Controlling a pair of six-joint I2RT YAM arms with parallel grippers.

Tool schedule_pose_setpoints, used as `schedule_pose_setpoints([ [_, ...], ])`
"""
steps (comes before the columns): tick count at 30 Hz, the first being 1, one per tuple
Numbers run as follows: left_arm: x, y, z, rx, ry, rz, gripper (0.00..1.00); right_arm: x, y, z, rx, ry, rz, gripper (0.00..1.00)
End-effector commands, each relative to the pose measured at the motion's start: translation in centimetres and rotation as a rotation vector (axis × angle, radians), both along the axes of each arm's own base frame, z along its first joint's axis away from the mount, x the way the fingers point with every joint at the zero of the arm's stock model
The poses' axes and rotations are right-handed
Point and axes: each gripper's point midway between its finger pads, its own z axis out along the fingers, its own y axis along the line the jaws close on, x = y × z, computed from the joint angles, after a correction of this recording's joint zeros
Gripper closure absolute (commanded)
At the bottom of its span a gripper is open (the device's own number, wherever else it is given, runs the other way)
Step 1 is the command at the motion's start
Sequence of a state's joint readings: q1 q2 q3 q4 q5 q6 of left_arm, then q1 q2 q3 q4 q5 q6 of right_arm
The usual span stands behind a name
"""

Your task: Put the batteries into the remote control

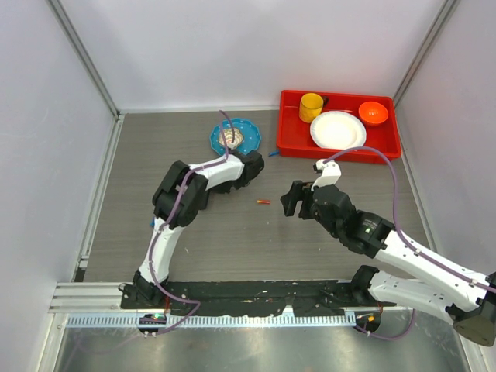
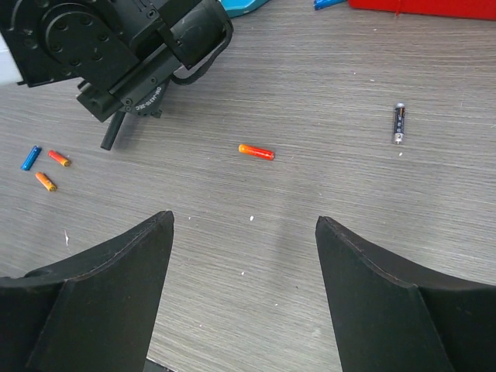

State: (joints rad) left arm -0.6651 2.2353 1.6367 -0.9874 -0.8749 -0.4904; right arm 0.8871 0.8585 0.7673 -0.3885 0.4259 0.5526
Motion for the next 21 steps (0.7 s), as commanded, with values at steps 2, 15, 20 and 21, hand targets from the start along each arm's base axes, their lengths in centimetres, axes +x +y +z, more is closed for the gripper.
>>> schedule_pose_setpoints([
  [2,1.1,-0.5,0.8,-0.012,-0.015,-0.013,0.72,0.4,0.2,1.7,0.050,-0.049,-0.005,0.21],
  [15,-0.7,-5.3,1.9,-0.253,-0.041,-0.067,0.21,0.4,-1.3,1.5,-0.014,-0.047,-0.045,0.20],
  [20,-2.6,-10.0,6.6,-0.552,-0.064,-0.149,0.00,0.3,-2.5,1.1,-0.052,-0.045,-0.080,0.19],
  [21,-3.5,-12.1,8.4,-0.695,-0.055,-0.192,0.00,0.3,-2.8,1.0,-0.062,-0.043,-0.089,0.19],
])
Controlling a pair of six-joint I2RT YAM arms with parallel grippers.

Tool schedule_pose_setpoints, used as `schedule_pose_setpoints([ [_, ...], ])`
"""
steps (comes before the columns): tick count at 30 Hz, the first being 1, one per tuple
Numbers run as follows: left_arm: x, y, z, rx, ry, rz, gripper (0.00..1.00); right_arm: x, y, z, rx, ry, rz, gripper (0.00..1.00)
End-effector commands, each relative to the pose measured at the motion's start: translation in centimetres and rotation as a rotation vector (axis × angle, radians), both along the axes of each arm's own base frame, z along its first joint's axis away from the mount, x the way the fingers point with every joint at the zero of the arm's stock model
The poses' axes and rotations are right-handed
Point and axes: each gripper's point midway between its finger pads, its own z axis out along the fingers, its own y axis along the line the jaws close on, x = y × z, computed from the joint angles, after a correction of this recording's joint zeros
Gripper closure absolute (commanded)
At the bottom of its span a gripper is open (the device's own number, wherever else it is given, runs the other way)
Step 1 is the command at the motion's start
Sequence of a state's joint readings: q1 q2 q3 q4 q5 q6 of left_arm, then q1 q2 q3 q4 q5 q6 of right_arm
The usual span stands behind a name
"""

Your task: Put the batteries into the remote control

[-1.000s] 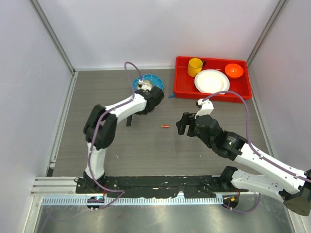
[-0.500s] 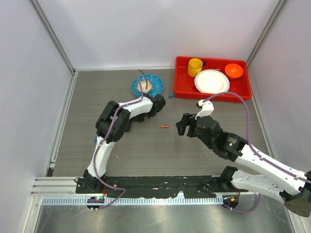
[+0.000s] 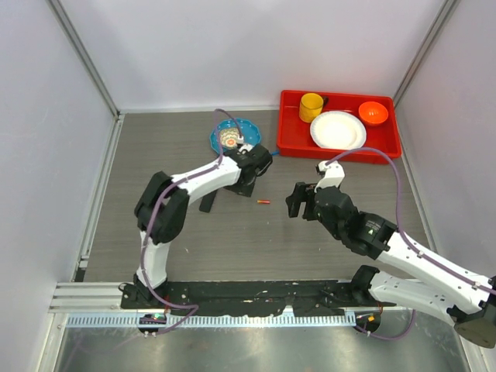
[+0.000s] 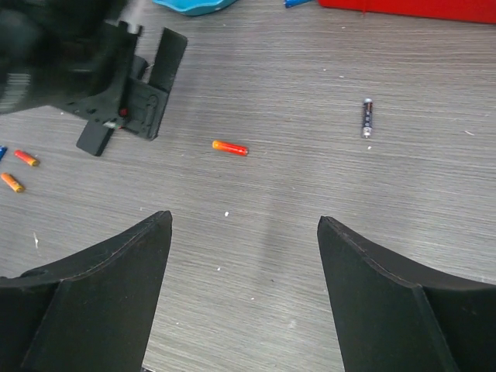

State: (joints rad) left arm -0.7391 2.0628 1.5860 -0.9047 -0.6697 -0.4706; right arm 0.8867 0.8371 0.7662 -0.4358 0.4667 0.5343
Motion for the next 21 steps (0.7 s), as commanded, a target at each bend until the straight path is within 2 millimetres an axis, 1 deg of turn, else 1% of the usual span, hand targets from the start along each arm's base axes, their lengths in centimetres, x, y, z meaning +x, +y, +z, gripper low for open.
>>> schedule_pose_setpoints([
  [1,-2.1,-7.0,6.4,-0.482,-0.033,-0.105,0.00,0.6,-1.8,1.2,-0.021,-0.043,-0.078,0.19],
  [2,-3.3,-7.1,5.9,-0.521,-0.007,-0.120,0.00,0.6,-2.0,0.9,-0.028,-0.042,-0.092,0.18],
  [3,-3.1,-8.1,7.5,-0.612,-0.053,-0.144,0.00,0.7,-2.2,0.9,-0.025,-0.045,-0.104,0.18],
  [4,-3.6,-8.0,10.5,-0.699,-0.125,-0.151,0.00,0.6,-2.5,0.7,-0.020,-0.048,-0.115,0.17],
  [5,-4.7,-6.9,9.7,-0.708,-0.135,-0.141,0.00,0.6,-2.7,0.8,-0.007,-0.055,-0.130,0.17],
  [6,-4.2,-6.5,11.0,-0.766,-0.204,-0.123,0.00,0.8,-2.7,1.0,0.012,-0.070,-0.134,0.16],
  [7,-4.7,-5.5,13.7,-0.848,-0.279,-0.088,0.00,0.6,-2.9,0.6,0.019,-0.076,-0.137,0.13],
  [8,-5.4,-4.3,12.4,-0.854,-0.278,-0.049,0.00,0.6,-3.0,0.4,0.021,-0.080,-0.136,0.12],
  [9,-5.2,-3.4,13.0,-0.882,-0.318,-0.016,0.00,0.7,-2.9,0.5,0.037,-0.094,-0.136,0.10],
  [10,-5.6,-2.6,14.6,-0.929,-0.369,0.023,0.00,0.7,-2.9,-0.1,0.030,-0.093,-0.134,0.07],
  [11,-6.1,-1.9,13.8,-0.921,-0.367,0.047,0.00,0.9,-3.0,-0.4,0.012,-0.097,-0.136,0.07],
  [13,-6.8,-0.8,13.6,-0.915,-0.359,0.090,0.00,1.1,-3.1,-0.9,-0.009,-0.098,-0.141,0.07],
  [14,-7.1,-0.6,13.8,-0.919,-0.361,0.120,0.00,1.2,-3.0,-1.3,-0.026,-0.089,-0.141,0.07],
  [15,-7.6,0.1,13.2,-0.886,-0.332,0.139,0.00,1.2,-2.9,-1.5,-0.032,-0.083,-0.136,0.07],
  [17,-7.9,0.7,13.1,-0.840,-0.321,0.121,0.00,1.4,-2.6,-1.5,-0.027,-0.078,-0.133,0.07],
  [19,-8.4,0.6,13.0,-0.832,-0.309,0.052,0.00,1.4,-2.0,-1.5,-0.013,-0.071,-0.118,0.07],
  [20,-8.8,0.8,12.0,-0.824,-0.300,0.034,0.00,1.4,-1.8,-1.6,-0.010,-0.068,-0.113,0.07],
  [21,-8.8,0.1,13.2,-0.897,-0.329,-0.005,0.00,1.4,-1.7,-1.6,-0.002,-0.067,-0.113,0.07],
])
